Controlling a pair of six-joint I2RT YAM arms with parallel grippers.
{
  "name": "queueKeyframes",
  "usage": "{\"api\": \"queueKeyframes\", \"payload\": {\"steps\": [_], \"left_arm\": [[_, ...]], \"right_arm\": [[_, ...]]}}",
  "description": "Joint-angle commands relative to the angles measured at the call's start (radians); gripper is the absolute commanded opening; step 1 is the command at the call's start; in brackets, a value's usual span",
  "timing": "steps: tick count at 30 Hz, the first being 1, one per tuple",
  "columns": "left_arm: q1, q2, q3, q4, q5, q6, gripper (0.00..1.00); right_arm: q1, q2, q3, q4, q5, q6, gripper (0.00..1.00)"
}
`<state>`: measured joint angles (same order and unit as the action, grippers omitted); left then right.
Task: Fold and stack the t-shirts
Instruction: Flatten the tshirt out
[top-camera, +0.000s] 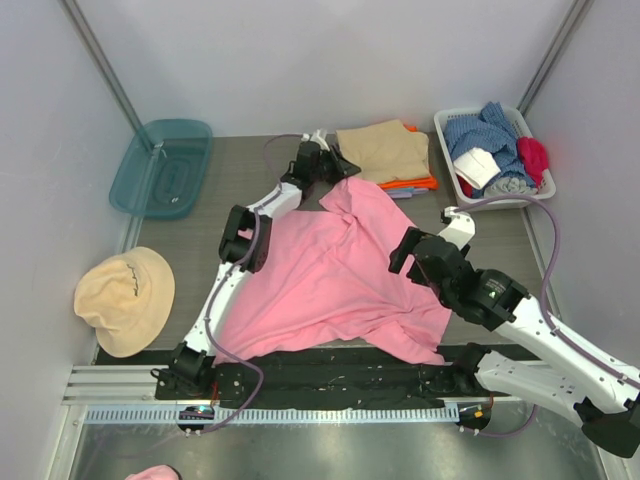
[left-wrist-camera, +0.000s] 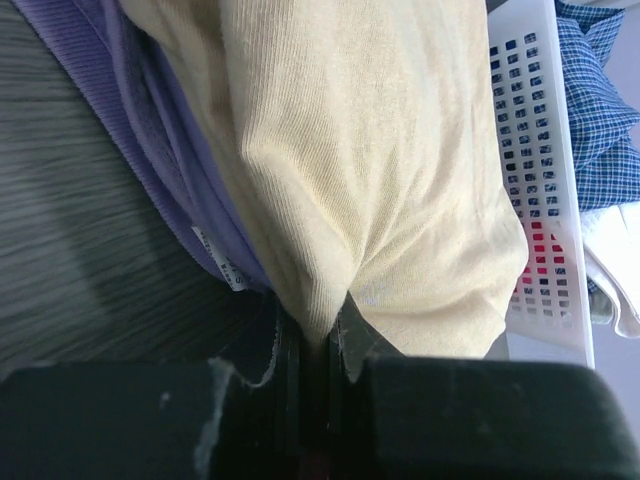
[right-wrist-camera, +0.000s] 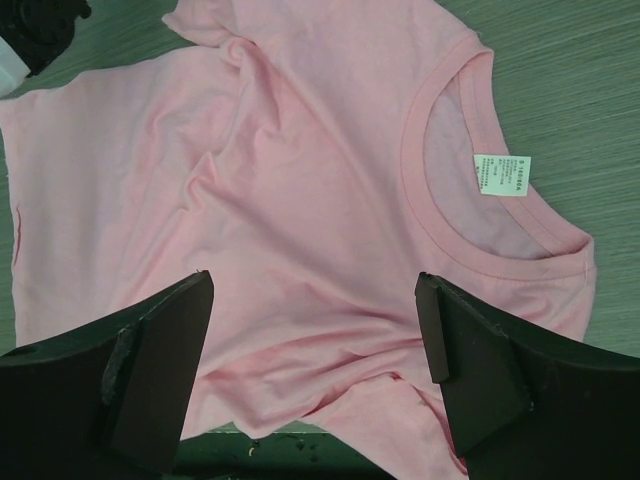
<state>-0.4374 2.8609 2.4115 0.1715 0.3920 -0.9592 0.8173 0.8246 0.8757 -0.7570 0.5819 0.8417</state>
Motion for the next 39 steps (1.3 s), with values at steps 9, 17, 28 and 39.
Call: {"api": "queueKeyframes", "payload": {"steps": [9, 17, 28, 39], "left_arm": [[0.17, -0.225, -0.184, -0.199, 0.036, 0.21, 0.0], [0.278, -0.302, -0.209, -0.371, 0.073, 0.33, 0.0], [0.384, -0.38, -0.27, -0.546, 0.074, 0.526, 0.0], [0.525, -0.426, -0.319, -0.578, 0.074, 0.591, 0.0]], "right_arm": [[0.003, -0.002, -0.03, 0.065, -0.005, 0.013, 0.91], [0.003, -0.001, -0.044, 0.093, -0.025, 0.002, 0.91], [0.003, 0.031, -0.046, 0.142, -0.048, -0.021, 0.91], [0.003, 0.051, -0.05, 0.171, -0.063, -0.027, 0.91]]}}
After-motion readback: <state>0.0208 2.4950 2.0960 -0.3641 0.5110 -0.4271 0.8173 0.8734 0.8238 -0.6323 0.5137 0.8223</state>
